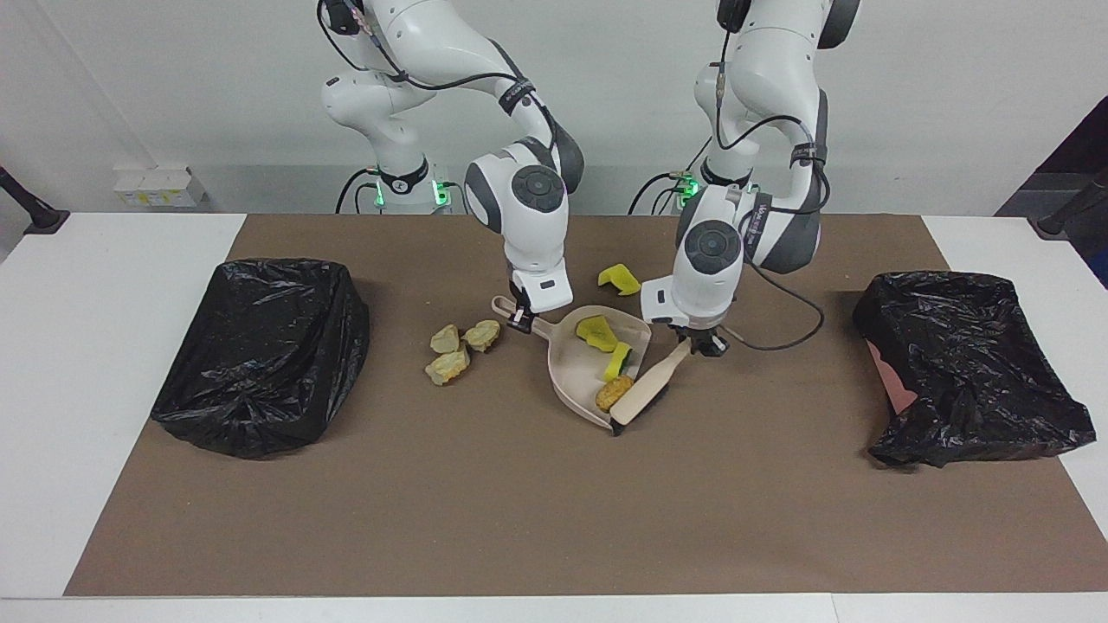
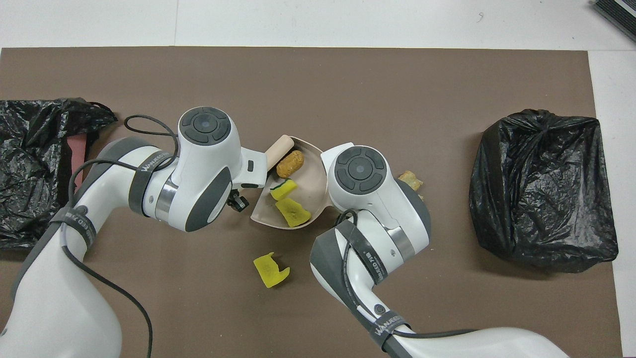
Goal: Sweep and dump trash in bin
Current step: 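Sweep the brown nugget into the dustpan with the left gripper's brush, then sweep the last yellow sponge into the dustpan with the left gripper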
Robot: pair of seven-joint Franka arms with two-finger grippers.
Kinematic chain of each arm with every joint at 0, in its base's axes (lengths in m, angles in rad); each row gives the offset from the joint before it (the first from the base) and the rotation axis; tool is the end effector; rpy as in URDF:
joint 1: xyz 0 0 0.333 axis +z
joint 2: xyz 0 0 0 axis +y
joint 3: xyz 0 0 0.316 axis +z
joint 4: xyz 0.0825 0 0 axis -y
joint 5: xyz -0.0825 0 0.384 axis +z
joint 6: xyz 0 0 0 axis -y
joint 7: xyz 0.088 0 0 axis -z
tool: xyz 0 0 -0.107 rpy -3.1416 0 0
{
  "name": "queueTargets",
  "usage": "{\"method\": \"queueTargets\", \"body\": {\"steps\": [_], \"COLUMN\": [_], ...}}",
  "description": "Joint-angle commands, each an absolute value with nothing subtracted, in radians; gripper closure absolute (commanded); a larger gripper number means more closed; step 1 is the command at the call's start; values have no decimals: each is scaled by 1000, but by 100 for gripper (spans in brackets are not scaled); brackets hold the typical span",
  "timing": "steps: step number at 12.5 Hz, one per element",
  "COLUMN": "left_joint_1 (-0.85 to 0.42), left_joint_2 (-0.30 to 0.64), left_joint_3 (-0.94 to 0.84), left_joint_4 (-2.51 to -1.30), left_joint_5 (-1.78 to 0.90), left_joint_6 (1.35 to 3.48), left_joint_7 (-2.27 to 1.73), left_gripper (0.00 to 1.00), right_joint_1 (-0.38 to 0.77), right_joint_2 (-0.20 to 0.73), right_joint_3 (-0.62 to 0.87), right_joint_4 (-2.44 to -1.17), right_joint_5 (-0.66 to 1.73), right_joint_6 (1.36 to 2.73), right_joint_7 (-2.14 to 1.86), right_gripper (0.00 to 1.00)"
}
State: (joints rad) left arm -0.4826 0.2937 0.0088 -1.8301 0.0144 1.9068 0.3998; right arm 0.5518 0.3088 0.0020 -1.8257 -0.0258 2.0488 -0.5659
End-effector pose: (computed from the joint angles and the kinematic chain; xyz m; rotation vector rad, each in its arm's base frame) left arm 0.5373 -0.2747 0.3567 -2.8046 1.3202 0.3365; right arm 0.5297 0.3258 0.3594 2.6309 1.6724 -0.1339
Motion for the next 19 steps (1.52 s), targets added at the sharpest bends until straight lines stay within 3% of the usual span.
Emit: {"method": "queueTargets", "body": {"steps": [1, 4, 9, 12, 14, 16, 19], "left_joint_1": [-494, -489, -500, -563, -618, -650, -690], "left_joint_2": [209, 160, 52, -76, -155, -163, -208], "left_joint_3": [28, 29, 23, 23, 21, 21, 21], "left_joint_4": [-1876, -1881, -1925, -2153, -2294, -2339, -2429], "left_joint_5": [-64, -64, -64, -72, -75, -83, -112], "left_joint_6": [1890, 1875, 1659, 1792, 1897, 1902, 1937], "left_joint_7": [292, 99, -311, -457, -541, -665, -788], "left_gripper": [100, 100, 100, 100, 100, 100, 100], "right_joint_1": [546, 546, 499, 396, 385, 377, 380], "right_joint_2": [296, 296, 256, 189, 132, 74, -44], "right_joint_3": [6, 6, 5, 6, 6, 6, 6], "right_joint_4": [-1832, -1832, -1833, -1853, -1922, -2021, -2268], "right_joint_5": [-37, -38, -55, -54, -54, -52, -38], "right_joint_6": [2039, 2034, 2000, 1985, 1976, 2031, 2256], "right_joint_7": [-532, -541, -710, -964, -1070, -1162, -1227], "right_gripper": [100, 100, 100, 100, 100, 100, 100]}}
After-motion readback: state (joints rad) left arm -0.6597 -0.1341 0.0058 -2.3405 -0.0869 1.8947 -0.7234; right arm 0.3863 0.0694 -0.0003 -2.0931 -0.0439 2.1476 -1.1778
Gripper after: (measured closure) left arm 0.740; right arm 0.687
